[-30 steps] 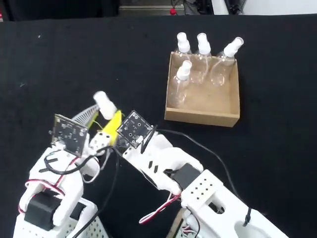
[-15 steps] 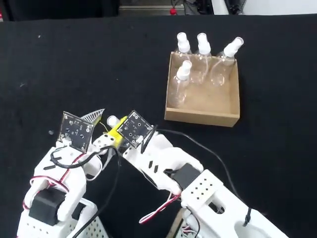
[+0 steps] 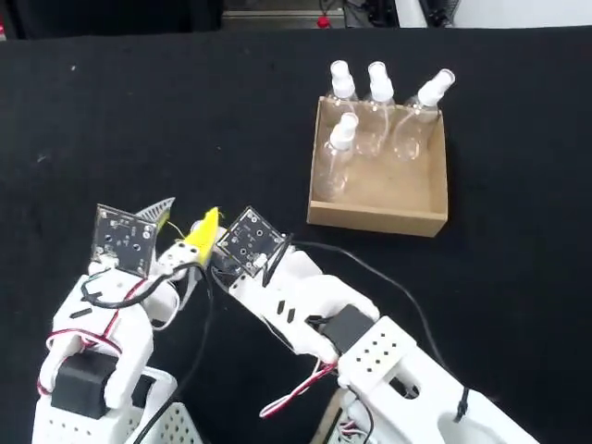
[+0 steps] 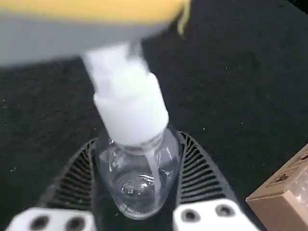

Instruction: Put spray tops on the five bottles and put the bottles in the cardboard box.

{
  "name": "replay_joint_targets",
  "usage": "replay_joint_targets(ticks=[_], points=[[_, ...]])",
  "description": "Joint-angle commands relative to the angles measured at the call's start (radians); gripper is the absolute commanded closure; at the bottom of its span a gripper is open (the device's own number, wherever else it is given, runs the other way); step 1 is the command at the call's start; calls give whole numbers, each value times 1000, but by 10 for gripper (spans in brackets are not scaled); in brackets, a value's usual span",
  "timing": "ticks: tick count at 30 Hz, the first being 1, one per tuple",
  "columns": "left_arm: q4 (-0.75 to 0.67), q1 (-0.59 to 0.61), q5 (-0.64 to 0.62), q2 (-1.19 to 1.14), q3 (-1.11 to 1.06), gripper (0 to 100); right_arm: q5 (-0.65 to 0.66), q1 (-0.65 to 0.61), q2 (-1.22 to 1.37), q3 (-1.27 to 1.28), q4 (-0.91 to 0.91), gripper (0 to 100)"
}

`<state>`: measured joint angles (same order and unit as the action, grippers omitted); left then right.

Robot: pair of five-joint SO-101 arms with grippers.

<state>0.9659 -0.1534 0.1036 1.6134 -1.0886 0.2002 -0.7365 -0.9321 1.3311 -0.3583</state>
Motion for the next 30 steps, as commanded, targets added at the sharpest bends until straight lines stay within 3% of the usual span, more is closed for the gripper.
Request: replay_joint_targets(ticks=[1, 8, 18, 25, 30], points=[[-26, 81, 6, -3, 102, 809, -8, -5, -25, -2, 29, 988], [-26, 148, 9, -3, 154, 809, -8, -5, -25, -2, 29, 988], [-54, 145, 9, -5, -25, 809, -8, -5, -25, -2, 29, 988], [8, -44, 11, -5, 45, 809, -8, -5, -25, -2, 29, 988], [3, -15, 12, -3, 51, 809, -8, -5, -25, -2, 28, 988]])
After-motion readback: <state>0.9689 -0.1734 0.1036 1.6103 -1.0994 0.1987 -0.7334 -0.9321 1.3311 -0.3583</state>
